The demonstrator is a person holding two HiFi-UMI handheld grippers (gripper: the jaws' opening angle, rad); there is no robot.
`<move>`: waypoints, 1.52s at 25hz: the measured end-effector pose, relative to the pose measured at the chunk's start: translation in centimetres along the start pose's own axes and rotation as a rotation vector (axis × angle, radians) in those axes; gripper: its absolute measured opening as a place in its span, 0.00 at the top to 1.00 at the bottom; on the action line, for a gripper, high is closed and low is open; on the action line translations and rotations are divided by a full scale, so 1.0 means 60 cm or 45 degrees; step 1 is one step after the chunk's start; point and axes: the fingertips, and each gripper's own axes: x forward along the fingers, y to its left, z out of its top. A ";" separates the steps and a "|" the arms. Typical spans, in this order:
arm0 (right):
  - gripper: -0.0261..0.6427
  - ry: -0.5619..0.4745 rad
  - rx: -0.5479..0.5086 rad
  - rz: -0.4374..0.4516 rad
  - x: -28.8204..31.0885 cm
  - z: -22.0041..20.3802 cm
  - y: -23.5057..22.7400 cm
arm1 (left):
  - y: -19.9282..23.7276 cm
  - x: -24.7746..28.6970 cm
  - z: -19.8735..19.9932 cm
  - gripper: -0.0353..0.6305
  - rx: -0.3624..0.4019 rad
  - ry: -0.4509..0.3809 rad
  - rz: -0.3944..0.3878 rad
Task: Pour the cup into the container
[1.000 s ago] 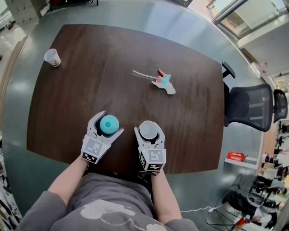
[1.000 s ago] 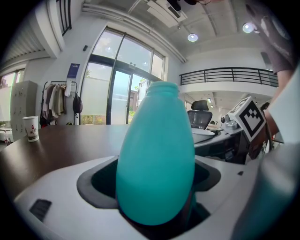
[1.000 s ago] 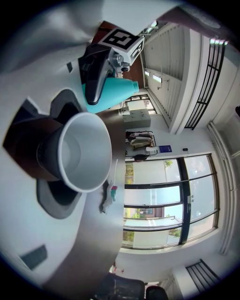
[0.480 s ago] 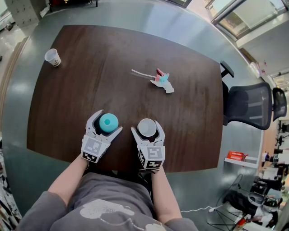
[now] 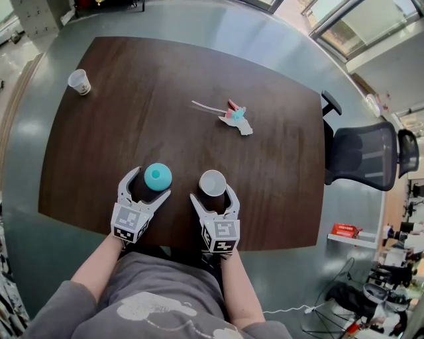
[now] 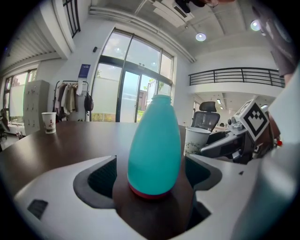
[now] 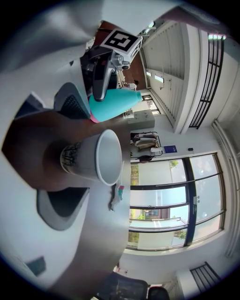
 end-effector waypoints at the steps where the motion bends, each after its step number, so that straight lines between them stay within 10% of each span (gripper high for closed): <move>1: 0.33 0.001 0.003 0.000 -0.005 -0.002 0.000 | 0.000 -0.005 -0.003 0.28 -0.011 0.007 0.013; 15: 0.33 -0.229 -0.018 0.059 -0.114 0.063 -0.005 | -0.086 -0.092 0.086 0.29 -0.103 -0.190 0.039; 22: 0.59 -0.331 -0.063 0.062 -0.162 0.102 -0.015 | -0.117 -0.097 0.135 0.30 -0.095 -0.266 0.084; 38: 0.97 -0.471 -0.086 0.010 -0.215 0.167 -0.041 | -0.136 -0.128 0.190 0.76 -0.046 -0.365 0.285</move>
